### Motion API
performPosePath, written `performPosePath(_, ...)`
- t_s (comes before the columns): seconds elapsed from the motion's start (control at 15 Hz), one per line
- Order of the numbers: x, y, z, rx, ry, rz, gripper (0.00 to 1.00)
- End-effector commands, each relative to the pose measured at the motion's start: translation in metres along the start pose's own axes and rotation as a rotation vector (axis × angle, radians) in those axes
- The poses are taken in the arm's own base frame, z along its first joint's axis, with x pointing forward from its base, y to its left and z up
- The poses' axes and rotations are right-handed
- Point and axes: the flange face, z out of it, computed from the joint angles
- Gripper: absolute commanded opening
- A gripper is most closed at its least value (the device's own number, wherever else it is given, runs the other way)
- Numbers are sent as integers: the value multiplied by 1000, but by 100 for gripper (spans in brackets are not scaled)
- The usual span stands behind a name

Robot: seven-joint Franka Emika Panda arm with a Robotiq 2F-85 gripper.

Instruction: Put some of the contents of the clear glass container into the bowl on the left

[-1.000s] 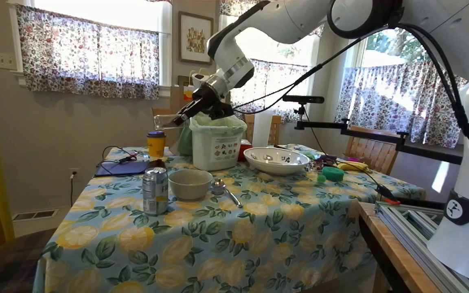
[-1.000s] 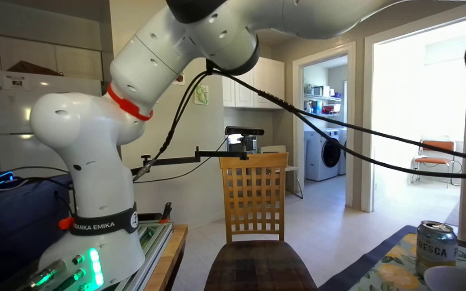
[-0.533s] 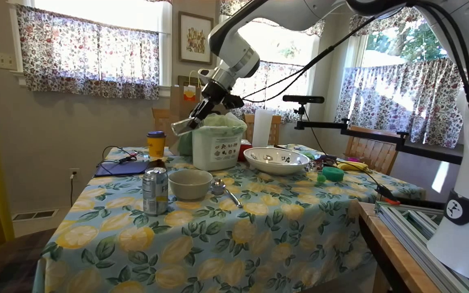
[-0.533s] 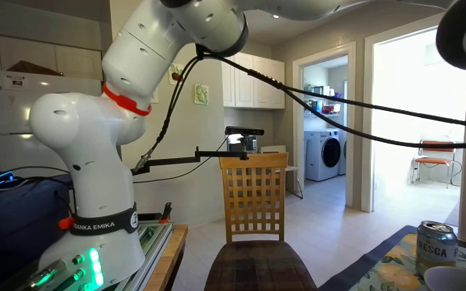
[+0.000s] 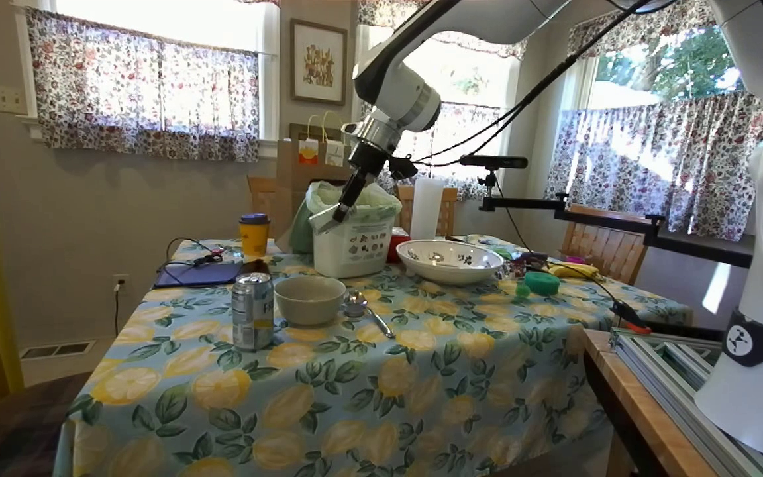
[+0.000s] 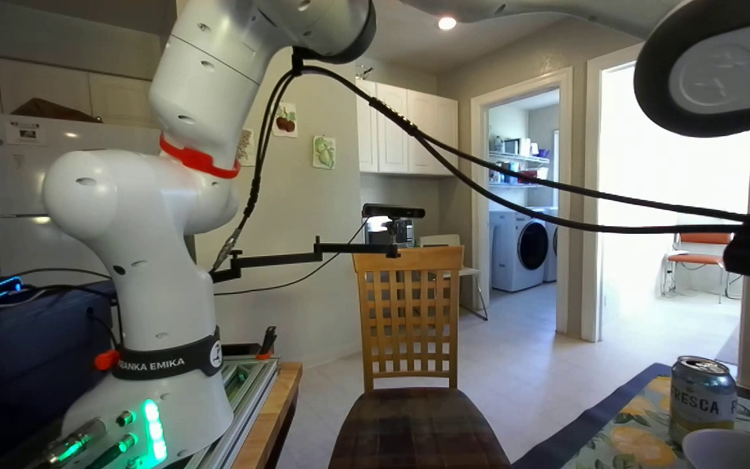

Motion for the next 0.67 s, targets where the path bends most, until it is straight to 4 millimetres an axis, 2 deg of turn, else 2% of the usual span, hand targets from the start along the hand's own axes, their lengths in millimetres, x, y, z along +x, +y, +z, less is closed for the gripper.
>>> performPosePath(0.0, -22, -16, -19, -38, -9, 127, 25)
performPosePath(0.27, -39, -20, -26, -101, -15, 259, 25)
performPosePath(0.33, -30, -7, -15, -75, -19, 206, 50)
performPosePath(0.6, -35, -13, -19, -94, -13, 244, 50)
